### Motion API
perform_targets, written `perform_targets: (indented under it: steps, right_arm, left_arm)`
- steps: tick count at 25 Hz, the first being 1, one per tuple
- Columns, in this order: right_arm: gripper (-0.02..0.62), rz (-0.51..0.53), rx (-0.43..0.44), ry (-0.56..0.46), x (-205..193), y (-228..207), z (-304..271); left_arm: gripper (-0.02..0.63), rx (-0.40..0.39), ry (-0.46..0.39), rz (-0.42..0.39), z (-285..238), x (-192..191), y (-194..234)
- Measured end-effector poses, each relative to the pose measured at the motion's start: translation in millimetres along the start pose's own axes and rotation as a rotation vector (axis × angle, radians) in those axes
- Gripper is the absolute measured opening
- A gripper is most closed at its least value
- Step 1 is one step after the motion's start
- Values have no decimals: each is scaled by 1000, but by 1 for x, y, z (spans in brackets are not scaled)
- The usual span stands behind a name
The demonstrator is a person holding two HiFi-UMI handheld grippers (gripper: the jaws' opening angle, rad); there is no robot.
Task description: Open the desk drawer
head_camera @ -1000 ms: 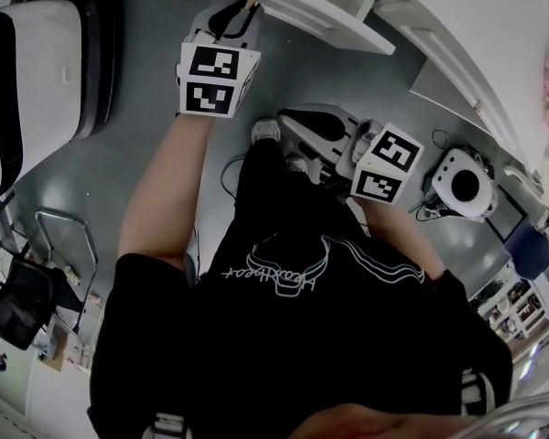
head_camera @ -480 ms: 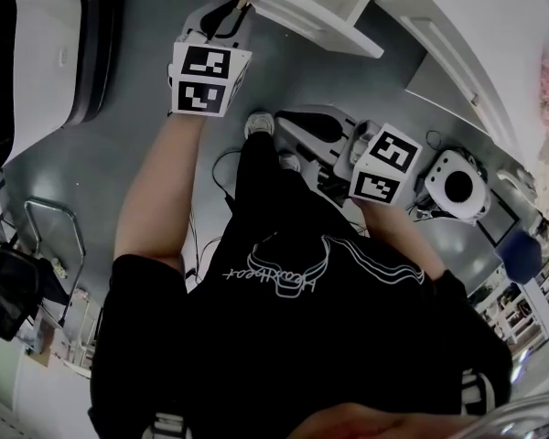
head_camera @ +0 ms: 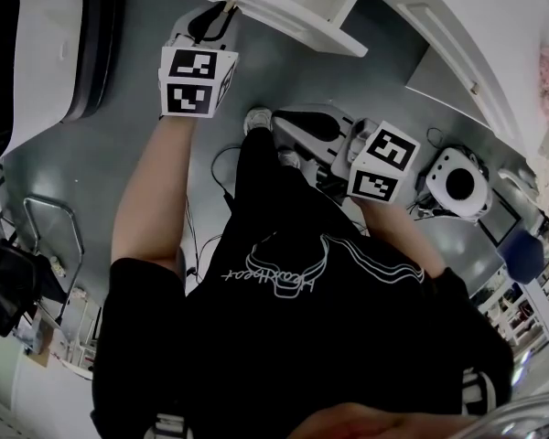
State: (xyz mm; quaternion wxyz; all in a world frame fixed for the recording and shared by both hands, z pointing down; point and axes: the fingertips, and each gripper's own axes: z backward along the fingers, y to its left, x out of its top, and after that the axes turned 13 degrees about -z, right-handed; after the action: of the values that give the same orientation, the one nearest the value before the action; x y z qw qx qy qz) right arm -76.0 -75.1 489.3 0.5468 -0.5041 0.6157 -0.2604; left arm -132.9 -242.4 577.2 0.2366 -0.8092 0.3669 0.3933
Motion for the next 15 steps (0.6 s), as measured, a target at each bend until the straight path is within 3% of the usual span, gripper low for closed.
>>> perform_targets:
  steps: [15]
  right_arm:
    - [6, 15, 7, 2, -26, 16, 14]
  left_arm:
    - [77, 20, 28, 0, 25, -18, -7]
